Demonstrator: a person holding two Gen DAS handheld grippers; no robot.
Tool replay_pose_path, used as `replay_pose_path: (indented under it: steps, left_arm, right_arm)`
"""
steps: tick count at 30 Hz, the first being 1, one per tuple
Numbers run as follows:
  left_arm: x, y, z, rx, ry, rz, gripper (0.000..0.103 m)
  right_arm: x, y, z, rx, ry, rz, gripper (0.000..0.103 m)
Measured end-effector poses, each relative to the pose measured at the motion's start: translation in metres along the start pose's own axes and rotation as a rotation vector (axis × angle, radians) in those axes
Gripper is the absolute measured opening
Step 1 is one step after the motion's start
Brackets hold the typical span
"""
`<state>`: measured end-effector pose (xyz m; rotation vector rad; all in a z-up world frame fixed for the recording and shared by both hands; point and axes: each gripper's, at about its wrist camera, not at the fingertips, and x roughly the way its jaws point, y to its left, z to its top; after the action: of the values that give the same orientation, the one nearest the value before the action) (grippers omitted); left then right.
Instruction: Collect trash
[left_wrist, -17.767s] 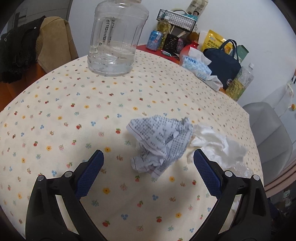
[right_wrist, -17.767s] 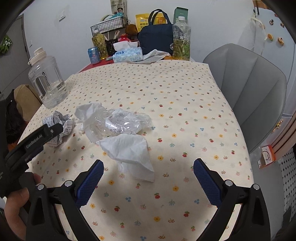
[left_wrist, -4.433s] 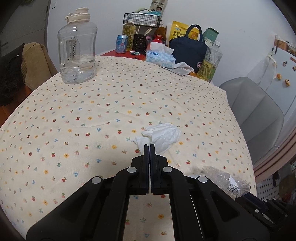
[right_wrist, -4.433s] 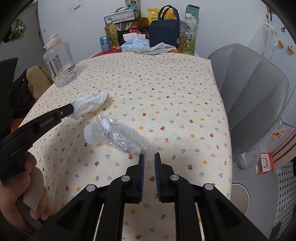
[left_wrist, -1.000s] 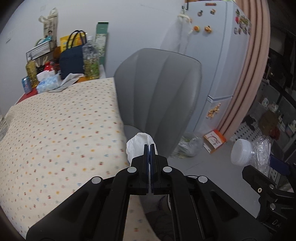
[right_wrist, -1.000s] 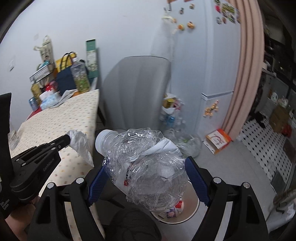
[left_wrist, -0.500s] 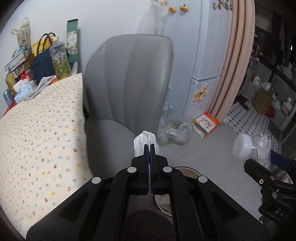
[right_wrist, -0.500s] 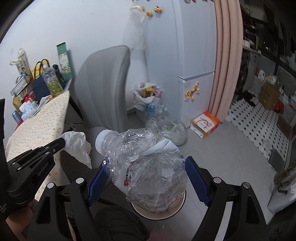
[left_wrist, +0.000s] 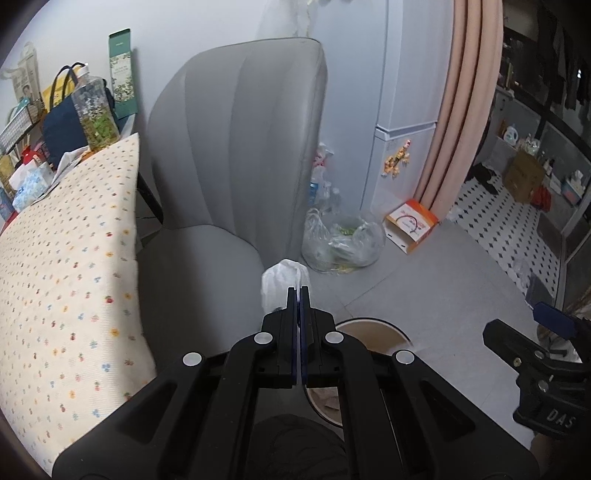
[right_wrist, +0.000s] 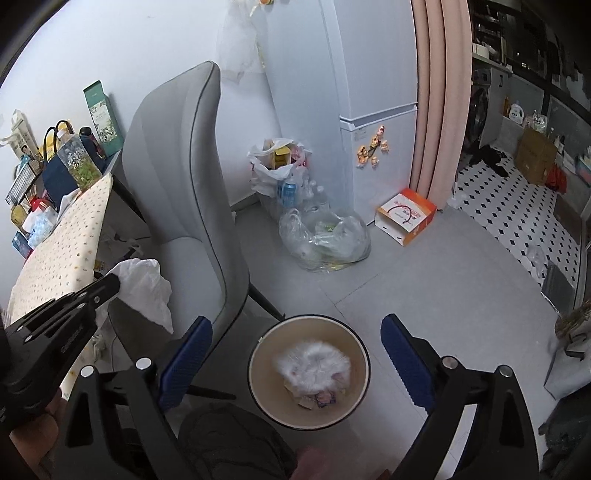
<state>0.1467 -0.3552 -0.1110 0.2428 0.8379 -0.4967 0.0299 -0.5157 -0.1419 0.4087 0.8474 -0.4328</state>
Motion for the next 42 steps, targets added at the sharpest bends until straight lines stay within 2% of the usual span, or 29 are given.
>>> replay_pose_path:
  steps: [14, 18, 19, 20, 22, 30, 38, 42]
  left_arm:
    - [0.022, -0.052, -0.007, 0.081, 0.052, -0.081, 0.002]
    - [0.029, -0.064, -0.011, 0.102, 0.095, -0.131, 0.005]
    - [0.029, -0.065, -0.012, 0.105, 0.102, -0.137, 0.014]
    - [0.029, -0.066, -0.013, 0.108, 0.106, -0.145, 0.035]
    - [0.025, -0.065, -0.014, 0.107, 0.085, -0.153, 0.062]
    - [0.022, -0.049, -0.011, 0.069, 0.076, -0.129, 0.068]
    - [0.001, -0.018, -0.006, 0.016, 0.016, -0.073, 0.085]
    - [-0.017, 0.001, -0.003, -0.013, -0.025, -0.042, 0.09]
  right_arm:
    - [-0.019, -0.038, -0.012, 0.036, -0.004, -0.116, 0.09]
    - [-0.019, -0.05, -0.014, 0.064, -0.003, -0.13, 0.09]
    - [-0.019, -0.052, -0.014, 0.07, -0.004, -0.132, 0.09]
    - [-0.019, -0.053, -0.014, 0.075, -0.005, -0.134, 0.09]
    - [-0.02, -0.056, -0.015, 0.084, -0.007, -0.137, 0.09]
    - [-0.023, -0.057, -0.013, 0.099, -0.017, -0.139, 0.09]
    - [-0.034, -0.042, -0.01, 0.076, -0.041, -0.129, 0.095]
    - [-0.043, -0.028, -0.008, 0.056, -0.057, -0.122, 0.095]
